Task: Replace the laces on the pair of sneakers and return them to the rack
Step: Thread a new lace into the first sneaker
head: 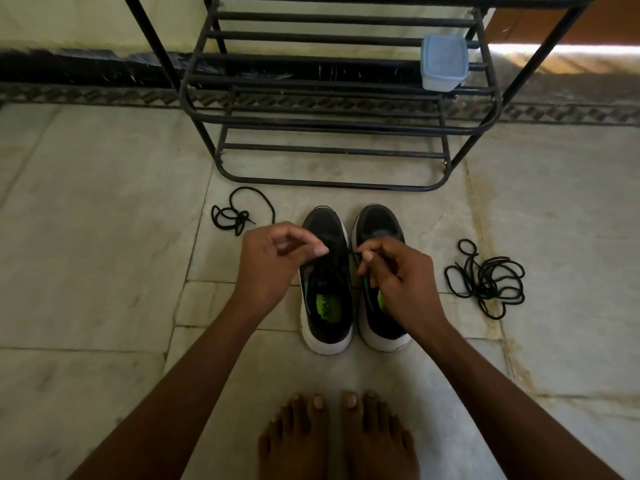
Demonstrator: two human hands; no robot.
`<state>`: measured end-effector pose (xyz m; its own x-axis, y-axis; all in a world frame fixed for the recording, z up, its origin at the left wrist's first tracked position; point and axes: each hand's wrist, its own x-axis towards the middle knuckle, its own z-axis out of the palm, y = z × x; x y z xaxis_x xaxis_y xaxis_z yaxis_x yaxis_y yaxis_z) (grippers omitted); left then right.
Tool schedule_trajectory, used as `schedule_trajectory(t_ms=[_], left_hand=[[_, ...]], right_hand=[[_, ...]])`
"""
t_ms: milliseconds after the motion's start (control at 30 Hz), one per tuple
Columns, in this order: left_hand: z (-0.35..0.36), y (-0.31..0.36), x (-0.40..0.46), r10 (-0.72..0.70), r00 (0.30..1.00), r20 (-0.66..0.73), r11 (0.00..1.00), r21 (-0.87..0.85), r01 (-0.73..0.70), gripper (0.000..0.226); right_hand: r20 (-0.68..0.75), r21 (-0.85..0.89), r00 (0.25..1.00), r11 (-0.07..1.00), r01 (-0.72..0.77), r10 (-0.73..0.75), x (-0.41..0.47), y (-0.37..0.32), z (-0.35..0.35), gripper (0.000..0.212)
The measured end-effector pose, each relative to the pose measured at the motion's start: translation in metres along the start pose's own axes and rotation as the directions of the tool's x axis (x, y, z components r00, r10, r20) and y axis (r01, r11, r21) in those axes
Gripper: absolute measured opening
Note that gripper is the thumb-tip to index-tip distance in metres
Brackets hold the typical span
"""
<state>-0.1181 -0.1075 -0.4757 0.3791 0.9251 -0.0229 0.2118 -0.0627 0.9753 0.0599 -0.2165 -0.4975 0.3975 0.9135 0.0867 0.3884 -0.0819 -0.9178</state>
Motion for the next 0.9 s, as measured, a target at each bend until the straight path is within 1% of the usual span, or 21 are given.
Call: schedule_trajectory(t_ms=[67, 100, 133, 200, 233, 267, 300, 367, 467, 567, 667, 767, 833, 900], left_hand=[[-0.005, 0.000, -0.003, 0.068, 0.992, -0.107, 0.998, -0.004, -0.069, 0.015], [-0.006, -0.001, -0.005, 0.101, 0.987, -0.125, 0.995, 0.013, -0.100, 0.016], [-0.009, -0.003, -0.009, 0.146, 0.982, -0.119, 0.988, 0.065, -0.139, 0.017], [-0.014, -0.012, -0.016, 0.252, 0.963, -0.099, 0.939, 0.267, -0.218, 0.014], [-0.016, -0.017, -0.019, 0.288, 0.952, -0.108, 0.901, 0.367, -0.231, 0.013], [-0.019, -0.023, -0.022, 0.299, 0.944, -0.138, 0.872, 0.442, -0.211, 0.011], [-0.022, -0.028, -0.026, 0.289, 0.940, -0.179, 0.855, 0.489, -0.170, 0.010], [-0.028, -0.039, -0.033, 0.246, 0.938, -0.246, 0.847, 0.525, -0.084, 0.009], [-0.036, -0.056, -0.044, 0.143, 0.943, -0.300, 0.851, 0.523, 0.038, 0.010], [-0.040, -0.071, -0.050, 0.012, 0.941, -0.339, 0.865, 0.475, 0.160, 0.009], [-0.040, -0.087, -0.049, -0.069, 0.923, -0.380, 0.834, 0.485, 0.262, 0.006], [-0.041, -0.096, -0.046, -0.151, 0.881, -0.448, 0.803, 0.465, 0.374, 0.007], [-0.041, -0.098, -0.043, -0.187, 0.862, -0.472, 0.807, 0.427, 0.408, 0.007], [-0.040, -0.099, -0.040, -0.191, 0.854, -0.484, 0.807, 0.417, 0.417, 0.006]], right_hand=[[-0.024, -0.076, 0.999, 0.997, 0.028, -0.030, 0.000, 0.000, 0.000, 0.018], [-0.039, -0.116, 0.998, 0.992, 0.046, -0.051, -0.001, 0.000, 0.000, 0.018], [-0.051, -0.156, 0.996, 0.986, 0.064, -0.073, -0.002, 0.000, 0.000, 0.016], [-0.062, -0.255, 0.991, 0.962, 0.096, -0.116, -0.003, 0.003, 0.000, 0.005], [-0.066, -0.302, 0.990, 0.948, 0.101, -0.126, -0.004, 0.004, 0.000, 0.001], [-0.075, -0.335, 0.989, 0.938, 0.094, -0.126, -0.005, 0.006, -0.001, 0.002], [-0.090, -0.358, 0.989, 0.930, 0.078, -0.118, -0.006, 0.008, -0.002, 0.003], [-0.133, -0.374, 0.988, 0.927, 0.025, -0.080, -0.010, 0.012, -0.007, 0.004], [-0.200, -0.391, 0.980, 0.917, -0.076, -0.005, -0.014, 0.018, -0.016, 0.005], [-0.223, -0.437, 0.973, 0.886, -0.154, 0.060, -0.015, 0.024, -0.021, 0.005], [-0.212, -0.502, 0.974, 0.845, -0.183, 0.084, -0.016, 0.030, -0.023, 0.005], [-0.219, -0.524, 0.971, 0.828, -0.202, 0.099, -0.015, 0.031, -0.024, 0.006], [-0.217, -0.537, 0.971, 0.819, -0.202, 0.098, -0.015, 0.032, -0.024, 0.007], [-0.211, -0.556, 0.974, 0.808, -0.193, 0.087, -0.015, 0.034, -0.023, 0.007]])
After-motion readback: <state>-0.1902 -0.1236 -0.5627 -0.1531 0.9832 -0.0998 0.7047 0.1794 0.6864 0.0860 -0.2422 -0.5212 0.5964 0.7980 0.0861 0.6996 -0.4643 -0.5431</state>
